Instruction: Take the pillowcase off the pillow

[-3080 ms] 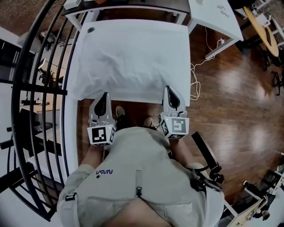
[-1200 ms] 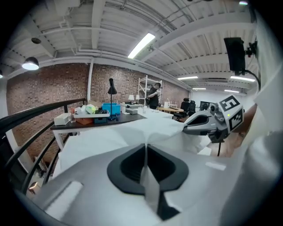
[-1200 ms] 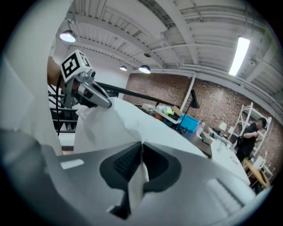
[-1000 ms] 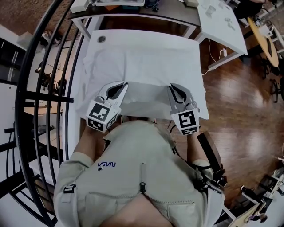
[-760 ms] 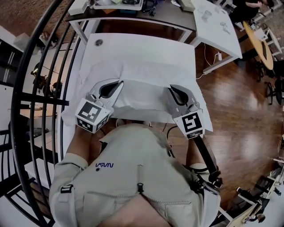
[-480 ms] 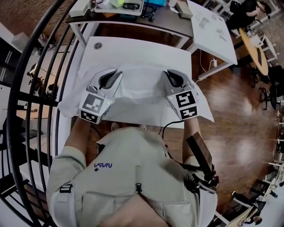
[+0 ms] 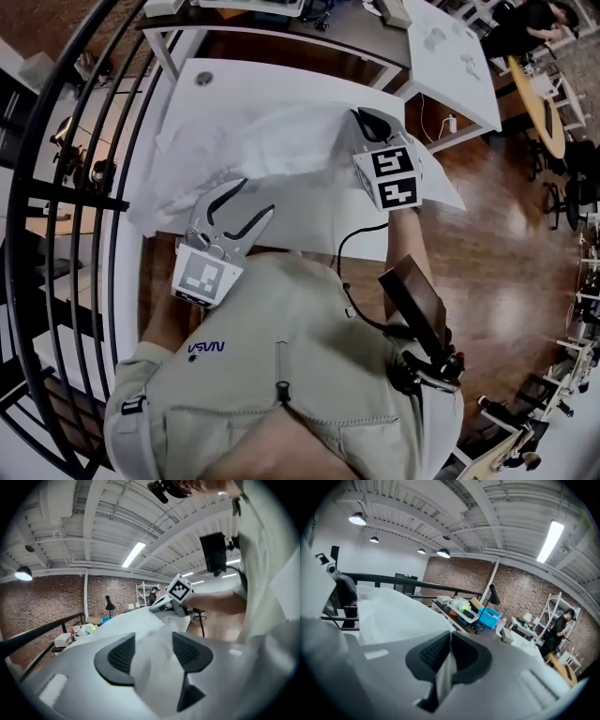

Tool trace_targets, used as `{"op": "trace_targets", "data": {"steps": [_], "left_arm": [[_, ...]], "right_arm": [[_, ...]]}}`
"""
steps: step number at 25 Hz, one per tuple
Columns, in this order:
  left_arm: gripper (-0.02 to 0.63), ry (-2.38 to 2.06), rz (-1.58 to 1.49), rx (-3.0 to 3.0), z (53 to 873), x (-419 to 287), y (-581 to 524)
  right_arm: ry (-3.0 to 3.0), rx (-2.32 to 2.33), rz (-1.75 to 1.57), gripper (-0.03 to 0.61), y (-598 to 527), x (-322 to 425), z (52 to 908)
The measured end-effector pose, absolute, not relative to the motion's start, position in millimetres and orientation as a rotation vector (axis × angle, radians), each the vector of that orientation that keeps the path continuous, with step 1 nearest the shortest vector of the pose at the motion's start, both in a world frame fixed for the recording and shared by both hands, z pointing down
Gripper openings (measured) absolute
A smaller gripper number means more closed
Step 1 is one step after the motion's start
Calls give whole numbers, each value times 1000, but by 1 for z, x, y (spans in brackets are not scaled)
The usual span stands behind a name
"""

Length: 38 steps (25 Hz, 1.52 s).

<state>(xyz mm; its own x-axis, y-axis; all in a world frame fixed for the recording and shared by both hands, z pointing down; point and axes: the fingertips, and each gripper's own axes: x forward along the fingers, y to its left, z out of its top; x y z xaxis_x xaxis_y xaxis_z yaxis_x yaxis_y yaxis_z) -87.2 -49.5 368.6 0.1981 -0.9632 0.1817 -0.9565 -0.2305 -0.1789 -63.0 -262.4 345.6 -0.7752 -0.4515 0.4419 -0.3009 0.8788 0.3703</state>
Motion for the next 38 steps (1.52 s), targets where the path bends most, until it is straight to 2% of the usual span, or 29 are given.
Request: {"op": "trace_targets", "data": {"steps": [1, 2, 5, 8, 10, 12, 14, 18, 22, 24, 27, 28, 35, 38], "left_arm": [[310, 1968, -477, -2335, 381, -89, -55], [346, 2008, -554, -2233, 393, -95, -61], [345, 2066, -734, -1945, 414, -125, -82], [274, 2050, -869, -1798, 429, -162, -88], [198, 2062, -907, -1785, 434, -178, -90], [148, 2058, -925, -1819, 440, -185, -99], [132, 2056, -910, -1861, 440, -182, -111], [121, 2008, -822, -1943, 410, -157, -131], [106, 1978, -788, -2026, 407, -147, -128], [90, 1968, -764, -2047, 403, -136, -130], [54, 1973, -722, -2080, 392, -125, -130], [48, 1976, -708, -2091, 388, -125, -130], [29, 1999, -502, -2076, 310, -133, -119], [28, 1975, -500, -2089, 298, -132, -117]], "right_arm": [[-2514, 545, -381, 9, -263, -63, 345], [-2513, 546, -383, 9, -264, -62, 345], [-2509, 572, -388, 9, -263, -67, 349], [-2512, 596, -395, 11, -258, -89, 367], [-2530, 589, -405, 15, -253, -98, 375], [-2572, 567, -410, 50, -244, -92, 370], [-2607, 528, -423, 149, -227, -73, 361], [-2486, 475, -506, 256, -194, -14, 379], [-2313, 566, -746, 290, -191, 3, 416], [-2256, 642, -878, 274, -204, 5, 420], [-2295, 707, -895, 60, -211, 10, 399], [-2327, 714, -874, 29, -212, 9, 387], [-2412, 698, -882, 21, -202, 1, 302], [-2384, 670, -882, 21, -205, 0, 293]]}}
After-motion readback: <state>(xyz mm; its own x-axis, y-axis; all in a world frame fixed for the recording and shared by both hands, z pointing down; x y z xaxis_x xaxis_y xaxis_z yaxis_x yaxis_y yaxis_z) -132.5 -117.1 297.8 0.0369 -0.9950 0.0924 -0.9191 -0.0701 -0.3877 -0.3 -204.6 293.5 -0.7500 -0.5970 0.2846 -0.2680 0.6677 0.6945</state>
